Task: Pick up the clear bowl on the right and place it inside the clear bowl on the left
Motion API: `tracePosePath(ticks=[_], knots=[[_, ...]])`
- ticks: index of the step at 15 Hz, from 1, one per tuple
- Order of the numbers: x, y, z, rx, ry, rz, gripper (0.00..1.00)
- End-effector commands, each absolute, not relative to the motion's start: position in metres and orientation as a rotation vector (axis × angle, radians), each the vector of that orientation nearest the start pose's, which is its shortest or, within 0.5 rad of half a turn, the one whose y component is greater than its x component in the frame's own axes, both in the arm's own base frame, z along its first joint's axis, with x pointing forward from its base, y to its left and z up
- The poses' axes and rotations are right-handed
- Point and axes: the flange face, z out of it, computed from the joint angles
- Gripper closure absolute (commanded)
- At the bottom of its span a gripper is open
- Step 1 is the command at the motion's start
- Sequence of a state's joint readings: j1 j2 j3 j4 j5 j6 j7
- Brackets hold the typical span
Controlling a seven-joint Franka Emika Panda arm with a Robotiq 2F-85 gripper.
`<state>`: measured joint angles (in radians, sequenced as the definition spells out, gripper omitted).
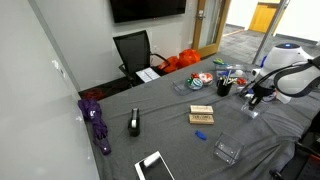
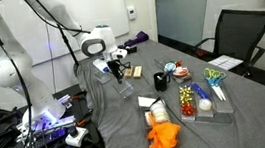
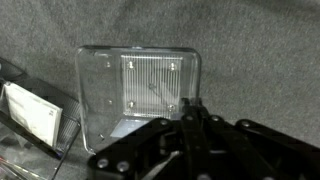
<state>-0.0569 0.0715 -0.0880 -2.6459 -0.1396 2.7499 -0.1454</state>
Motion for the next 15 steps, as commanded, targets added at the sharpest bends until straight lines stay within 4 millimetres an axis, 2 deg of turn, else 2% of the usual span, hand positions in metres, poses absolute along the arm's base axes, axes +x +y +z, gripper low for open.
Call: tracePosePath(ticks=[1, 6, 15], knots=[[0.419, -0.039, 0.225, -3.211, -0.302, -0.014, 0.99], [0.413, -0.011, 0.224, -3.207, -0.433, 0.028, 0.99], [0.408, 0.038, 0.253, -3.2, -0.53, 0.052, 0.99]])
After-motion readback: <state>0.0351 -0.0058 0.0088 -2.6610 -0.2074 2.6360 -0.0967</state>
